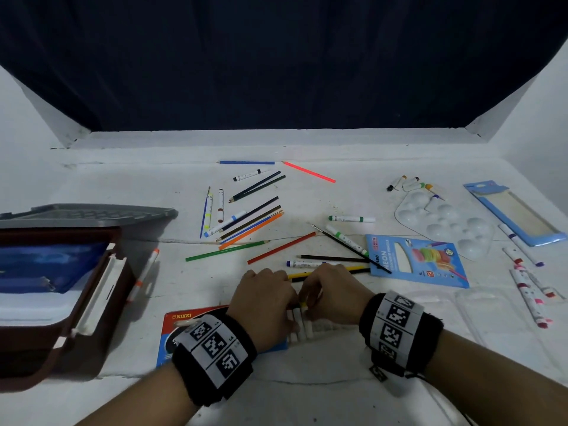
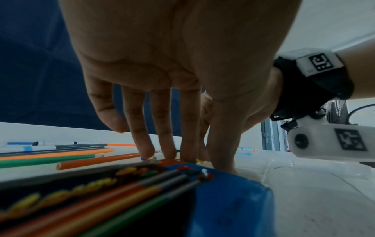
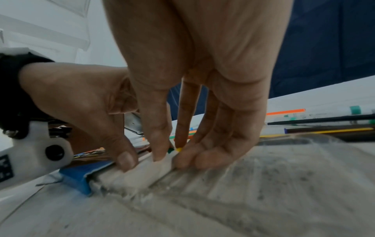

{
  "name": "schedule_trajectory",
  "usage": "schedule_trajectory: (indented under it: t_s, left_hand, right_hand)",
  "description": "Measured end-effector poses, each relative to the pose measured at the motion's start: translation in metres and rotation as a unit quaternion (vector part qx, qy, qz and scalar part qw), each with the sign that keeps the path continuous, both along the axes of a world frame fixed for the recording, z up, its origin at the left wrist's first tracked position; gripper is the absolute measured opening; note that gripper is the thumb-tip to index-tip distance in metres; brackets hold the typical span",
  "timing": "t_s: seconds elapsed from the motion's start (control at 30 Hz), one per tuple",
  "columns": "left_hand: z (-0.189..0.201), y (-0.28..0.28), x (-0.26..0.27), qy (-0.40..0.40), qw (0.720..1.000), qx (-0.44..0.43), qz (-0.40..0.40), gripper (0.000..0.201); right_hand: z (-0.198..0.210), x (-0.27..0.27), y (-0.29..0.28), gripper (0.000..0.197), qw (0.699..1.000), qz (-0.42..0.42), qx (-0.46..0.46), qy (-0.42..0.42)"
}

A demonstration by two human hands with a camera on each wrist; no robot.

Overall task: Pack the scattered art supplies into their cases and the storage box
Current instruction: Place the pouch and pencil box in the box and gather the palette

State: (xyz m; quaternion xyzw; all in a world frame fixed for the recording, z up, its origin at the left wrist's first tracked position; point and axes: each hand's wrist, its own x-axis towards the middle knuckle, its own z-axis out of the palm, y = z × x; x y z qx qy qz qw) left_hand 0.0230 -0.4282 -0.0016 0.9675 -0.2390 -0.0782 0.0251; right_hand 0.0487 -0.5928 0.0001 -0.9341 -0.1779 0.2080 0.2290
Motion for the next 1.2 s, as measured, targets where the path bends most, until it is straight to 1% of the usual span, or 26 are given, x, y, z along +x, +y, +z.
schedule_trajectory:
  t_s: [0.2,0.33,0.43,0.53,0.63,0.7,0.77,0.83,0.9,1.0,1.1,1.2]
  left_hand:
    - [0.002,0.001,0.004,0.0,1.0,0.015,-0.003,0.04]
    - [0.003,0.004,0.004,0.009,1.0,-0.007,0.006,0.042]
    - [0.008,0.006,0.006,0.026,0.997,-0.069,0.017,0.039]
    - [0.022,-0.004,0.01,0.018,0.986,-0.164,0.031,0.028]
    - [0.04,-0.033,0.017,-0.019,0.969,-0.242,0.046,0.016]
    - [0.048,-0.061,0.025,-0.04,0.96,-0.273,0.043,0.014]
    - [0.051,-0.092,0.038,-0.037,0.953,-0.297,0.041,0.013]
    - [0.053,-0.123,0.054,-0.019,0.95,-0.308,0.057,0.012]
    - [0.052,-0.151,0.075,-0.015,0.949,-0.309,0.068,0.012]
    - [0.048,-0.189,0.113,-0.007,0.951,-0.301,0.076,0.014]
    - [0.043,-0.221,0.156,0.008,0.956,-0.278,0.09,0.021]
    - [0.033,-0.249,0.2,0.022,0.969,-0.225,0.096,0.033]
  right_hand:
    - [0.006,0.001,0.006,0.02,1.0,-0.009,-0.012,-0.003]
    - [0.003,-0.008,-0.002,0.025,0.999,-0.02,0.014,-0.04]
    - [0.003,-0.011,-0.018,0.017,0.993,-0.047,0.077,-0.072]
    - [0.016,-0.007,-0.045,0.01,0.983,-0.076,0.132,-0.098]
    - [0.039,0.002,-0.082,0.01,0.973,-0.094,0.171,-0.123]
    - [0.053,0.011,-0.116,0.011,0.968,-0.096,0.183,-0.141]
    - [0.063,0.022,-0.154,0.011,0.965,-0.095,0.197,-0.146]
    - [0.067,0.036,-0.193,0.012,0.964,-0.099,0.191,-0.154]
    - [0.064,0.054,-0.23,0.012,0.965,-0.101,0.162,-0.177]
    - [0.056,0.086,-0.279,0.006,0.968,-0.108,0.114,-0.196]
    - [0.045,0.118,-0.314,0.007,0.975,-0.101,0.07,-0.184]
    - [0.033,0.149,-0.332,0.014,0.983,-0.059,0.019,-0.173]
